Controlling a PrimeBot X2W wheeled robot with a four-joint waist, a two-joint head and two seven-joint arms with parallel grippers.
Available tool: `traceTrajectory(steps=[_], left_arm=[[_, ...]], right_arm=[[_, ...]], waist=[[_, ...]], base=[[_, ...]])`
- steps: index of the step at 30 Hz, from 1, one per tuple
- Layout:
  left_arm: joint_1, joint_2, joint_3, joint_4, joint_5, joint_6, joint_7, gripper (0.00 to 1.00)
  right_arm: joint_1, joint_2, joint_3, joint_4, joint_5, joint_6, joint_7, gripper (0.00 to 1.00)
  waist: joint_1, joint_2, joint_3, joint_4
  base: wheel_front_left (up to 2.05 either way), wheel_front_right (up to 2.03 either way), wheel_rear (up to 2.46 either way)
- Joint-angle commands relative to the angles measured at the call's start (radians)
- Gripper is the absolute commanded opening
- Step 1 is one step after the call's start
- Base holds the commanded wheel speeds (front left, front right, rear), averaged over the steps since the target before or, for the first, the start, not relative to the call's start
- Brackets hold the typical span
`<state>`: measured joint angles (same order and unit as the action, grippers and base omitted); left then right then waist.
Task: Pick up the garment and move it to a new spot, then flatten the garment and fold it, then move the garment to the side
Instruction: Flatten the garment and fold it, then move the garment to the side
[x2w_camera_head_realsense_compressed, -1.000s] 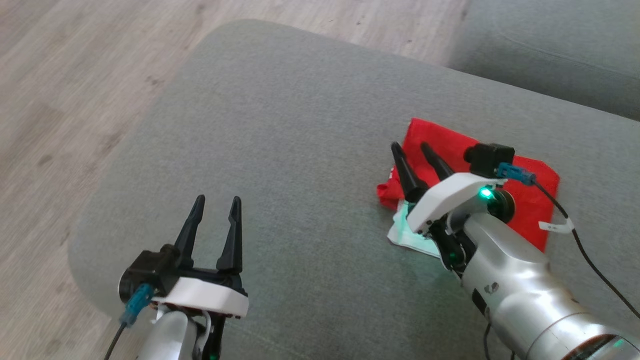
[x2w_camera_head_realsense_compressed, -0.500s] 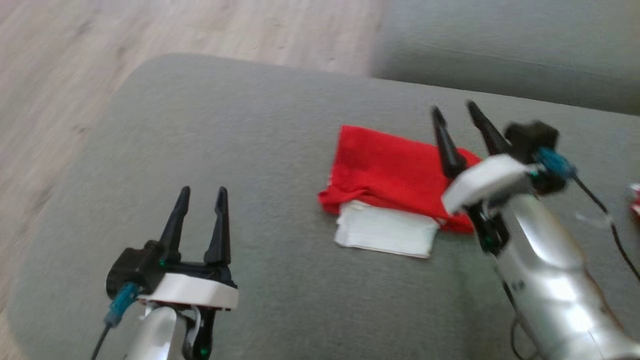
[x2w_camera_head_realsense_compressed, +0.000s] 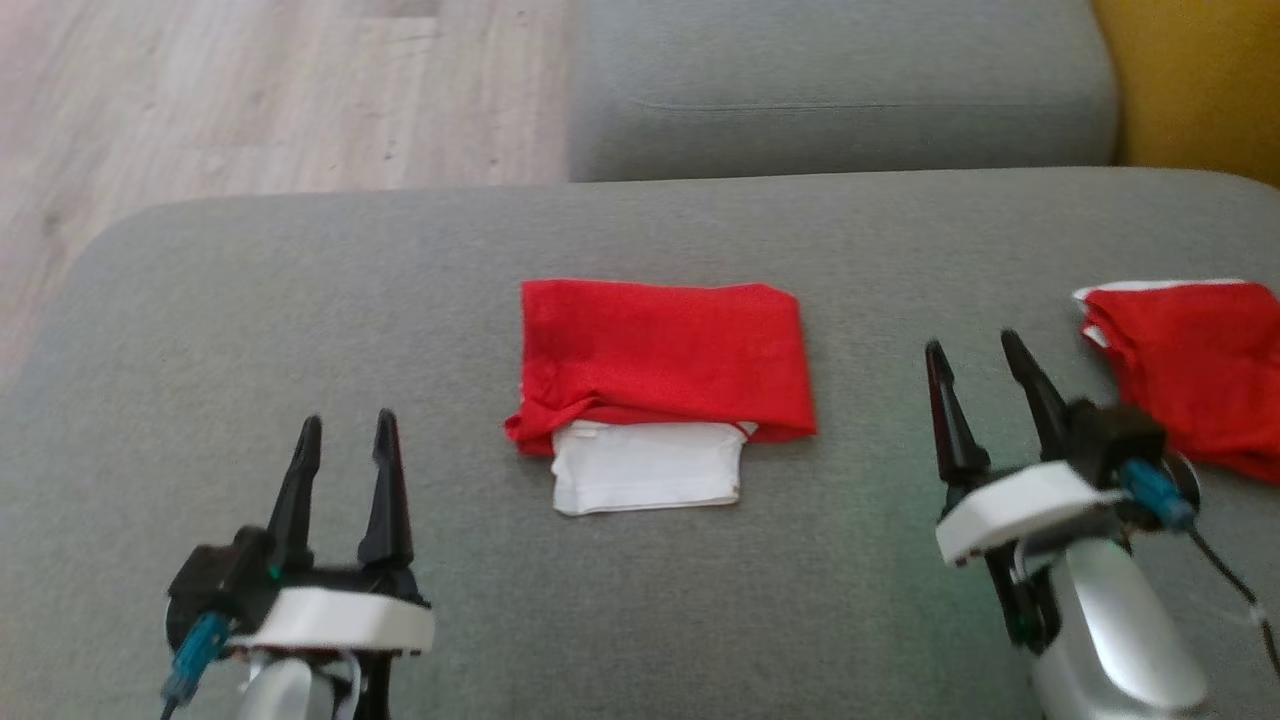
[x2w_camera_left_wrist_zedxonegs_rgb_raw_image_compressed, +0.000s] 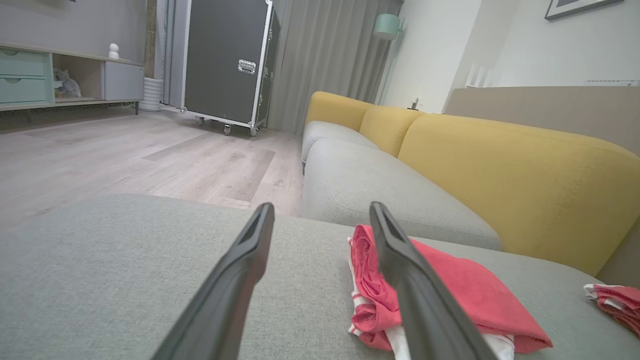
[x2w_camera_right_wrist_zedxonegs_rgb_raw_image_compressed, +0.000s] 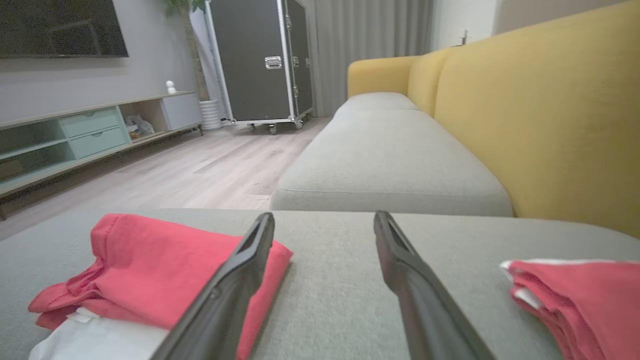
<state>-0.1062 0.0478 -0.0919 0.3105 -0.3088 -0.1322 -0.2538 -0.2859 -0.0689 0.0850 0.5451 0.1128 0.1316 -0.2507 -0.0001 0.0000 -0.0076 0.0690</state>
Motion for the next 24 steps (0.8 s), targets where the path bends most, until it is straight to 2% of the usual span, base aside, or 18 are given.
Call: traceTrajectory(steps=[1,9,16,22,24], left_arm=[[-0.017,0.004,0.044,-0.040,0.001,0.002,-0.008,1.00],[0.001,0.003,0.050,-0.045,-0.006,0.003,-0.008,1.00],[-0.019,0.003,0.026,-0.054,-0.003,0.004,-0.008,1.00],[-0.067,0.002,-0.014,-0.057,-0.005,0.004,-0.008,1.00],[-0.084,0.002,-0.031,-0.052,-0.011,0.004,-0.008,1.00]], right_arm=[[-0.010,0.012,0.010,-0.048,-0.005,-0.001,-0.011,1.00],[0.032,0.018,-0.010,-0.096,-0.005,-0.001,-0.011,1.00],[0.008,0.019,-0.013,-0.100,-0.007,-0.001,-0.011,1.00],[-0.084,0.019,-0.005,0.007,-0.033,-0.001,0.005,1.00],[-0.126,0.019,-0.001,0.067,0.013,-0.001,0.031,1.00]], waist=[[0.0001,0.0000,-0.004,-0.026],[0.0001,0.0000,0.001,-0.040],[0.0001,0.0000,0.030,-0.007],[0.0001,0.0000,0.096,0.048],[0.0001,0.0000,0.117,0.071]], base=[[0.00,0.00,0.00],[0.00,0.00,0.00],[0.00,0.00,0.00],[0.00,0.00,0.00],[0.00,0.00,0.00]])
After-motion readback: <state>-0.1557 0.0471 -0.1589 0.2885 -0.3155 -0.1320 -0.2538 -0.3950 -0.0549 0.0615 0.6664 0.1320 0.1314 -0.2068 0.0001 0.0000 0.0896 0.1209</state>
